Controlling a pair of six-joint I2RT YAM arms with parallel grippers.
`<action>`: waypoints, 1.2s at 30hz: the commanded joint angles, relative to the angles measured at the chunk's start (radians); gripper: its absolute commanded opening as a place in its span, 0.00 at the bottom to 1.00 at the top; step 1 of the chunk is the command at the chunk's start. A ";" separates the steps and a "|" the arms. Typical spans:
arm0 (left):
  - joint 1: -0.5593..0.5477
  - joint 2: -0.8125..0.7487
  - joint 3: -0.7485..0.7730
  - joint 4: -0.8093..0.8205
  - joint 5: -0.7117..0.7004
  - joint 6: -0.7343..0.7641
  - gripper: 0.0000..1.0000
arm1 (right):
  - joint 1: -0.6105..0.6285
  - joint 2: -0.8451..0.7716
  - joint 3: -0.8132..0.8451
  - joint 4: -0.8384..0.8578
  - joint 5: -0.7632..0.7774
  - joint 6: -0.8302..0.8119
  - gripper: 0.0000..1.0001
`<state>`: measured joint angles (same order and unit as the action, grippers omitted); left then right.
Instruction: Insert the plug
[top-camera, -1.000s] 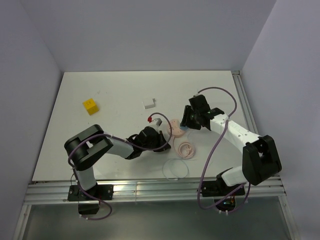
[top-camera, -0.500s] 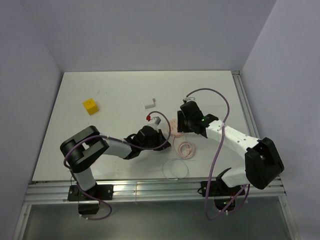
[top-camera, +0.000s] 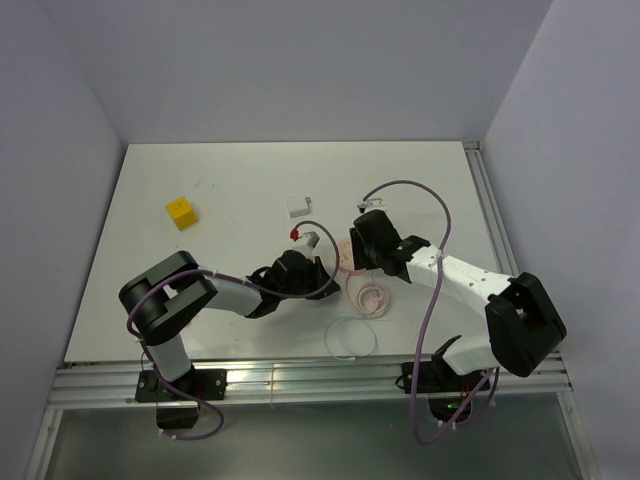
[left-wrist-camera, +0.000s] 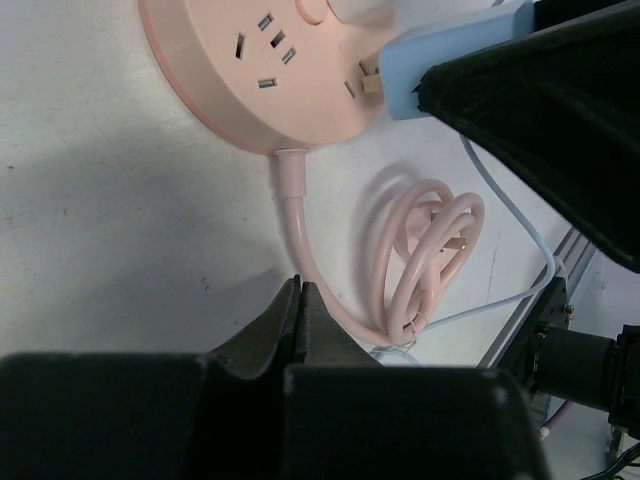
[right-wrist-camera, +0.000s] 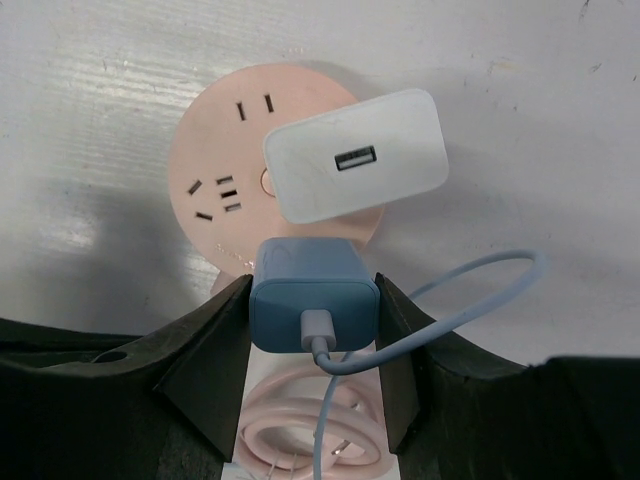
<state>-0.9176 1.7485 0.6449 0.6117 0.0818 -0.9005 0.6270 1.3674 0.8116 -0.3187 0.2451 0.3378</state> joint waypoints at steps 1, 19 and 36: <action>0.005 -0.015 -0.002 0.046 0.007 0.014 0.00 | 0.008 0.030 0.040 0.024 0.020 -0.039 0.00; 0.081 0.026 0.050 0.028 0.065 0.022 0.00 | 0.083 0.143 0.124 -0.103 0.002 0.001 0.00; 0.207 0.091 0.098 0.003 0.119 0.054 0.00 | 0.148 0.142 0.077 -0.103 0.025 0.066 0.00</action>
<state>-0.7338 1.8309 0.7246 0.6003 0.1940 -0.8761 0.7528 1.4971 0.9085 -0.3599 0.2951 0.3813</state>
